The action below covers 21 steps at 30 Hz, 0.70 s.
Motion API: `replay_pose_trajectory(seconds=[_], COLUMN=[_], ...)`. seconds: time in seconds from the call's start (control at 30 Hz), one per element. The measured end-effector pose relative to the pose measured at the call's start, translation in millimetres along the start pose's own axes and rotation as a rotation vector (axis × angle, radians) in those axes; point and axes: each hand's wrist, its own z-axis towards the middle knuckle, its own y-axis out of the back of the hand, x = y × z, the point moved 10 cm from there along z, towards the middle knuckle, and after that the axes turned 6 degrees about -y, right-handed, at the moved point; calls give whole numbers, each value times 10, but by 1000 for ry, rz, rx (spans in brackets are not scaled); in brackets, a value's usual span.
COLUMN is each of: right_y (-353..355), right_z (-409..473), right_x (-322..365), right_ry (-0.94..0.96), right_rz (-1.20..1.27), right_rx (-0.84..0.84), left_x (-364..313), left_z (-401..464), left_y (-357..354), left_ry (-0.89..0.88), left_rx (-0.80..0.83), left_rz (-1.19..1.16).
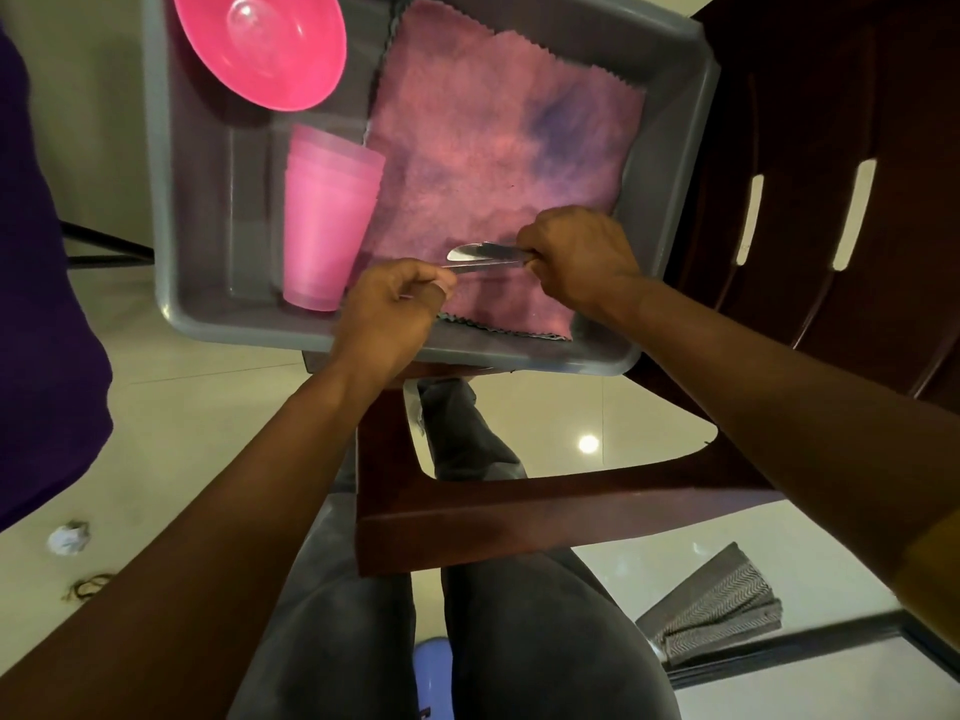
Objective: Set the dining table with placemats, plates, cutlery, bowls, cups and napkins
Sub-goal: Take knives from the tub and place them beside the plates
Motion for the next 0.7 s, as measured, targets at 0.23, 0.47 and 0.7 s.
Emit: replay_pose_trajectory(seconds=[0.23, 0.47, 0.7], right_y=[-118, -147, -151], right_z=[46, 59, 42], right_x=[15, -9, 31], right_ry=[-71, -133, -81], right_rz=[34, -24, -56], right_rx=[-44, -50, -23], left_x=[9, 27, 1], left_z=[7, 13, 12], left_y=[31, 20, 15], left_ry=[2, 26, 24], left_rx=[5, 8, 20], left_rz=[-12, -35, -45])
